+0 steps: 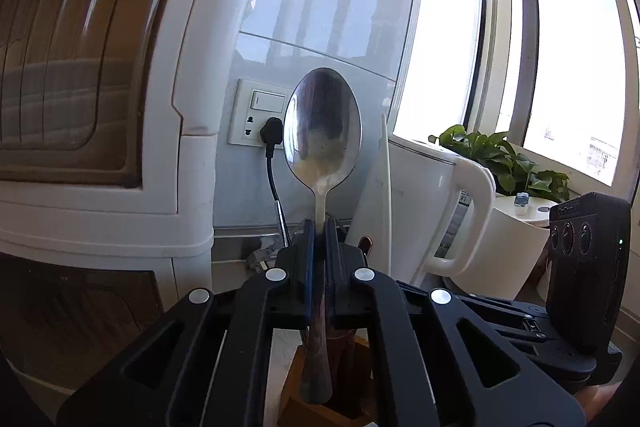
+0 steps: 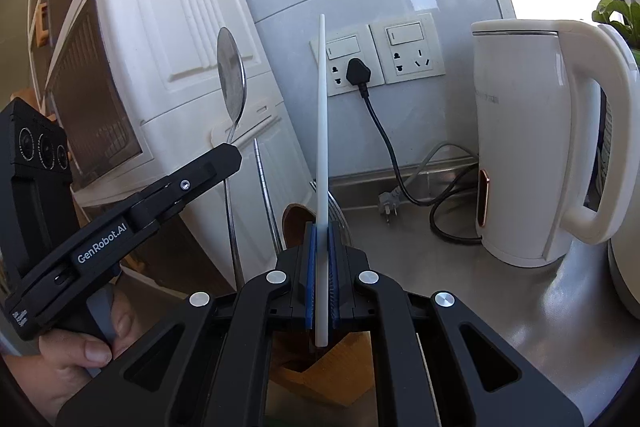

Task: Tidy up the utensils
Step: 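Lower the spoon into the holder with the left tool while the right tool lowers the chopstick, then open both tools to release the spoon and chopstick in the holder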

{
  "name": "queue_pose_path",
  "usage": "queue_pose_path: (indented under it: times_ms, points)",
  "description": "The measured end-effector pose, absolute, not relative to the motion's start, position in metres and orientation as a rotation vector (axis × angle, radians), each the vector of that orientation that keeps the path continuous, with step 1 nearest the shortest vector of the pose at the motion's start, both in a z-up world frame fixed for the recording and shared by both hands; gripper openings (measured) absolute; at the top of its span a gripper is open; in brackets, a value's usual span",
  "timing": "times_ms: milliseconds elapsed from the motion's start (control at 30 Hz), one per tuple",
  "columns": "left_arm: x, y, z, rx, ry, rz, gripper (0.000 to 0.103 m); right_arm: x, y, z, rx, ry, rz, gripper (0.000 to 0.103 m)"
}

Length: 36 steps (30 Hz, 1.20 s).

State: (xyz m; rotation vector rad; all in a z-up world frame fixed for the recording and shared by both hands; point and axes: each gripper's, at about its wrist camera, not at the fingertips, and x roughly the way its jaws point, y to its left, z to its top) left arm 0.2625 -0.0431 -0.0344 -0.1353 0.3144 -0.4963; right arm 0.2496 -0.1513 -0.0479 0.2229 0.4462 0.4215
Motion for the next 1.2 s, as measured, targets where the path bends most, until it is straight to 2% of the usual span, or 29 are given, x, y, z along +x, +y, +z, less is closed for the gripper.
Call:
queue_pose_path:
  times_ms: [533, 967, 1000, 1033, 1067, 1167, 1200]
  points:
    - [0.275, -0.048, -0.048, -0.202, 0.284, -0.486, 0.003, 0.252, -0.154, -0.055, 0.212, 0.464, 0.424, 0.006]
    - [0.246, -0.047, -0.077, -0.054, 0.356, -0.476, 0.004, 0.257, -0.151, -0.064, 0.197, 0.510, 0.434, 0.009]
    - [0.245, -0.044, -0.077, -0.054, 0.356, -0.465, 0.006, 0.256, -0.151, -0.064, 0.192, 0.512, 0.434, 0.010]
    - [0.244, -0.042, -0.077, -0.054, 0.361, -0.459, 0.014, 0.255, -0.150, -0.065, 0.190, 0.517, 0.435, 0.010]
    - [0.243, -0.039, -0.076, -0.054, 0.362, -0.457, 0.018, 0.253, -0.150, -0.065, 0.188, 0.517, 0.430, 0.010]
    - [0.235, -0.034, -0.072, -0.036, 0.359, -0.446, 0.020, 0.247, -0.155, -0.062, 0.196, 0.520, 0.419, 0.011]
    - [0.232, -0.031, -0.068, -0.041, 0.357, -0.440, 0.021, 0.244, -0.158, -0.059, 0.197, 0.524, 0.418, 0.015]
